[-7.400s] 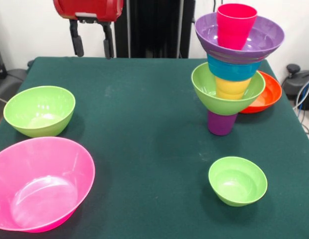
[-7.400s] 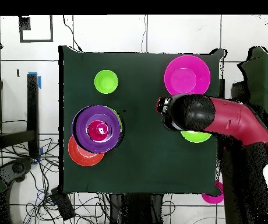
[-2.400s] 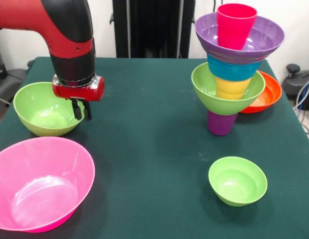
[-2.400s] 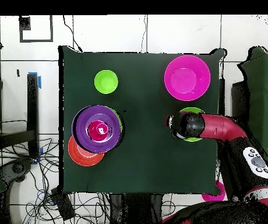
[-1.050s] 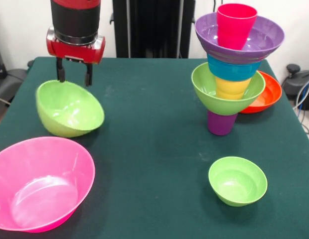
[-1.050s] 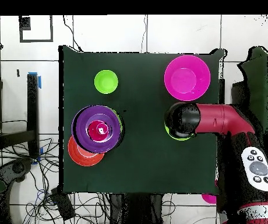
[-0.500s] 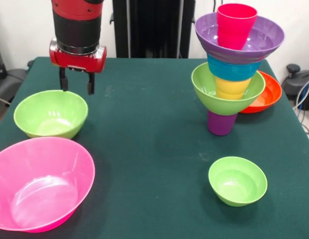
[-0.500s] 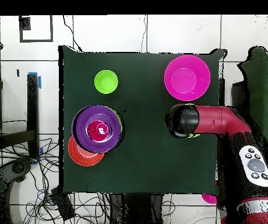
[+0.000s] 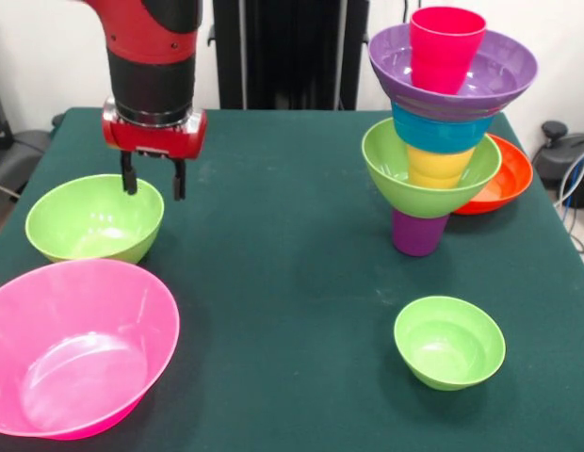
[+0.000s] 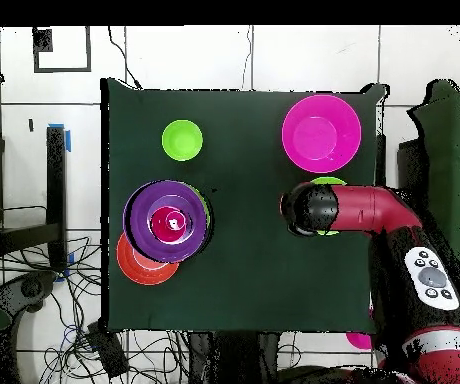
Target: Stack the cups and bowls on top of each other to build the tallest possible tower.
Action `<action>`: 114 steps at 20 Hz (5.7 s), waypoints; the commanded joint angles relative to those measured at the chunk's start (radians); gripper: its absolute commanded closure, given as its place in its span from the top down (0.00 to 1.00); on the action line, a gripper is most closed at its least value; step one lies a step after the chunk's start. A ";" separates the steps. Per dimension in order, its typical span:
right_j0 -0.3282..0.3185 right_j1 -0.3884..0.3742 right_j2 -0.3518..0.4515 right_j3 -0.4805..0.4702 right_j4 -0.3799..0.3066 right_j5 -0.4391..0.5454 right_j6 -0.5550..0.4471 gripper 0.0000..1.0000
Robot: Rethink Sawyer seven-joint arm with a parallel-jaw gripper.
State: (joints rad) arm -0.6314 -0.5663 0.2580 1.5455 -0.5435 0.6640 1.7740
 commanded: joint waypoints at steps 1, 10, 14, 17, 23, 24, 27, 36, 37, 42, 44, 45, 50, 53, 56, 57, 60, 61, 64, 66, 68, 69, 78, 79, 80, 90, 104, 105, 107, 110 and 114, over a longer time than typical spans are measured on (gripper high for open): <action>0.004 0.142 0.022 -0.027 -0.018 -0.092 0.041 1.00; 0.059 0.212 -0.070 -0.123 -0.100 -0.105 0.044 1.00; 0.092 0.243 -0.124 -0.176 -0.148 -0.105 0.037 1.00; 0.098 0.246 -0.131 -0.191 -0.145 -0.097 0.026 1.00; 0.106 0.249 -0.131 -0.207 -0.150 -0.131 0.008 1.00; 0.104 0.249 -0.128 -0.207 -0.145 -0.136 -0.001 0.00; 0.101 0.251 -0.118 -0.212 -0.118 -0.085 -0.011 0.00; 0.110 0.183 -0.125 -0.178 -0.103 -0.041 -0.050 0.00; 0.120 0.140 -0.131 -0.162 -0.092 0.010 -0.072 0.00; 0.136 0.005 -0.112 -0.135 -0.014 0.244 -0.158 0.00; 0.132 -0.023 -0.094 -0.137 0.017 0.333 -0.185 0.00; 0.132 -0.037 -0.084 -0.147 0.034 0.392 -0.201 0.00; 0.137 -0.044 -0.072 -0.165 0.035 0.455 -0.194 0.00; 0.164 -0.034 -0.087 -0.184 -0.018 0.429 -0.162 0.00; 0.203 -0.025 -0.113 -0.201 -0.084 0.379 -0.113 0.00; 0.214 -0.024 -0.117 -0.205 -0.088 0.377 -0.101 0.00; 0.239 -0.038 -0.124 -0.214 -0.094 0.387 -0.097 0.00; 0.255 -0.046 -0.132 -0.222 -0.098 0.398 -0.085 0.00; 0.293 -0.065 -0.152 -0.242 -0.113 0.433 -0.081 0.00; 0.322 -0.085 -0.164 -0.248 -0.116 0.457 -0.081 0.00; 0.342 -0.099 -0.171 -0.253 -0.114 0.481 -0.092 0.00; 0.353 -0.115 -0.173 -0.249 -0.114 0.487 -0.103 0.00; 0.417 -0.185 -0.206 -0.269 -0.167 0.554 -0.193 0.00; 0.424 -0.200 -0.204 -0.270 -0.161 0.581 -0.209 0.00; 0.427 -0.214 -0.201 -0.270 -0.155 0.595 -0.220 0.00; 0.421 -0.303 -0.136 -0.230 -0.168 0.609 -0.397 0.00; 0.430 -0.327 -0.045 -0.191 -0.120 0.545 -0.470 0.00; 0.433 -0.326 -0.044 -0.190 -0.109 0.551 -0.454 0.00; 0.433 -0.327 -0.038 -0.179 -0.072 0.555 -0.416 0.00; 0.436 -0.336 -0.035 -0.157 -0.018 0.537 -0.340 0.00; 0.454 -0.335 -0.043 -0.142 0.014 0.531 -0.274 0.00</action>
State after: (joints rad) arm -0.2109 -0.9089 0.1183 1.3170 -0.5665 1.1871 1.5986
